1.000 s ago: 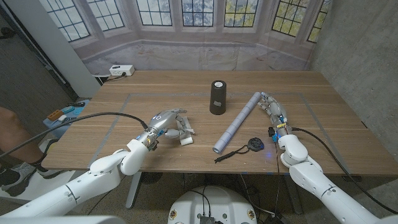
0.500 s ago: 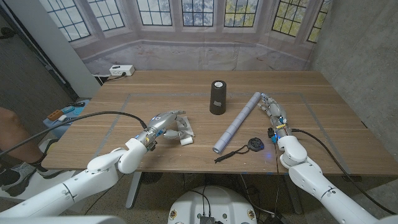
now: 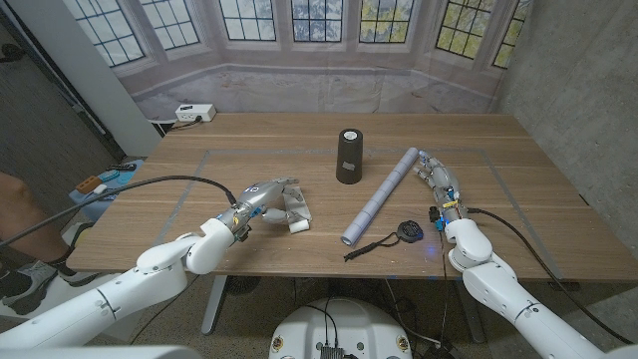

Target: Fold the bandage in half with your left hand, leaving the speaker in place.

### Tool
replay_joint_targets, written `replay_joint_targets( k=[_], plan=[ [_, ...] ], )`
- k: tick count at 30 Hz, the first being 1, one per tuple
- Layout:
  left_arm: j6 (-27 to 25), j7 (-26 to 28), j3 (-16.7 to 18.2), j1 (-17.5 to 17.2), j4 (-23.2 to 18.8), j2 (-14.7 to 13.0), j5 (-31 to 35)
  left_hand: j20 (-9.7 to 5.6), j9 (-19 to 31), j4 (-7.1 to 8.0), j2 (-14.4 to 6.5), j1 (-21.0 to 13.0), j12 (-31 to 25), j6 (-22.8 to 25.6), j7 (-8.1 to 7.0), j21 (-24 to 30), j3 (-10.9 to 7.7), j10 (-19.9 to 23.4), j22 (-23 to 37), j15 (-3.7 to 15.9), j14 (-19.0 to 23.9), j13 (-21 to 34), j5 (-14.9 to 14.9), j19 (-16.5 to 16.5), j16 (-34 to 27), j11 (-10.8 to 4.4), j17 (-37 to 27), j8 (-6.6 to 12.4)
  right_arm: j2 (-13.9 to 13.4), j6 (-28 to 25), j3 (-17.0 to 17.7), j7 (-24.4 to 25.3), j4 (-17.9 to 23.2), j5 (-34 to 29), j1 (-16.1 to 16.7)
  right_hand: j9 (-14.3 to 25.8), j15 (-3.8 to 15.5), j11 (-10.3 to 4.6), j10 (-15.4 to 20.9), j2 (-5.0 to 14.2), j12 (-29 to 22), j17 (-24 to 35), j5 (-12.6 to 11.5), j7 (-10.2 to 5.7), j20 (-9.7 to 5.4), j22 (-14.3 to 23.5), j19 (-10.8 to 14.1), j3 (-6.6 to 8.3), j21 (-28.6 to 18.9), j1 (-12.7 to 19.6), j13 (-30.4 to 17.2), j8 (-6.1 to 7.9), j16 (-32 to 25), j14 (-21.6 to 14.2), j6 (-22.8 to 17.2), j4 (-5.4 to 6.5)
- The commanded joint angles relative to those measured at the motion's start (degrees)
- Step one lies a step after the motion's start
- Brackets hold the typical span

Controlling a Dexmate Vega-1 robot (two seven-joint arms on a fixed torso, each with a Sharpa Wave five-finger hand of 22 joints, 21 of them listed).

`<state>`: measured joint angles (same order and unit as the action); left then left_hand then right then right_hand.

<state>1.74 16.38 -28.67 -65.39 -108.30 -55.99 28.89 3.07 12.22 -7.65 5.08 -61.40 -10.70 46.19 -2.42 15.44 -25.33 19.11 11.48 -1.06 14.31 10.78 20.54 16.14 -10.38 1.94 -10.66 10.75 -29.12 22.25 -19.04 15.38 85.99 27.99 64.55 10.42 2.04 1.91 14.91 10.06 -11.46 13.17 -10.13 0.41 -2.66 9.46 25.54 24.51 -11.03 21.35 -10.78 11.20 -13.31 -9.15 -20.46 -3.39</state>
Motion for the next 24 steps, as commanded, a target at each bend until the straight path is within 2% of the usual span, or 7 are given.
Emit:
replay_joint_targets(
  k=[1,14,24],
  plan=[
    [-2.60,-2.76,0.72,-1.12,-3.42,-0.87,-0.58,-0.22,-0.10,0.03,-5.22,-4.35,0.17,-1.66,0.14,-0.18,0.39,-0.85,-0.05,-0.12,-0.68,0.11,-0.18,-0.62,0.19,-0.12,0.07,-0.64,-0.54,0.83,0.28,-2.07,-1.29,1.04,-0.62,0.16,1.47,-0.06,0.37,0.32,0.09,0.21,-0.08,-0.14,-1.92,0.24,0.47,0.40,0.00,-0.17,-0.21,-0.30,-0.24,-0.43,-0.63,0.03],
    [-5.25,-4.41,1.71,-2.60,-6.52,-1.77,-1.10,-0.20,-0.34,0.27,-5.15,-2.81,0.21,-4.71,0.14,-0.75,0.99,-3.00,-0.05,-0.99,-2.63,0.12,-0.75,-2.04,0.32,0.75,0.11,-0.84,-1.26,0.96,0.44,-3.74,-1.66,1.69,-1.30,0.17,1.51,-0.08,0.35,0.34,0.11,0.23,-0.08,-0.10,-1.93,0.25,0.44,0.46,0.01,-0.15,-0.22,-0.32,-0.24,-0.43,-0.61,0.07],
    [-4.78,-3.00,2.91,-3.72,-7.44,-1.86,-2.13,-0.09,-0.41,0.46,-5.55,-2.27,-0.01,-5.52,0.31,-0.79,1.02,-3.17,-0.05,-1.07,-2.80,0.12,-0.92,-2.15,0.11,0.55,0.05,-0.75,-1.57,0.61,0.23,-4.04,-1.14,1.51,-1.57,0.17,1.49,-0.05,0.35,0.32,0.12,0.24,-0.08,-0.14,-1.95,0.25,0.44,0.49,0.01,-0.15,-0.22,-0.34,-0.24,-0.43,-0.55,0.10]
  ],
)
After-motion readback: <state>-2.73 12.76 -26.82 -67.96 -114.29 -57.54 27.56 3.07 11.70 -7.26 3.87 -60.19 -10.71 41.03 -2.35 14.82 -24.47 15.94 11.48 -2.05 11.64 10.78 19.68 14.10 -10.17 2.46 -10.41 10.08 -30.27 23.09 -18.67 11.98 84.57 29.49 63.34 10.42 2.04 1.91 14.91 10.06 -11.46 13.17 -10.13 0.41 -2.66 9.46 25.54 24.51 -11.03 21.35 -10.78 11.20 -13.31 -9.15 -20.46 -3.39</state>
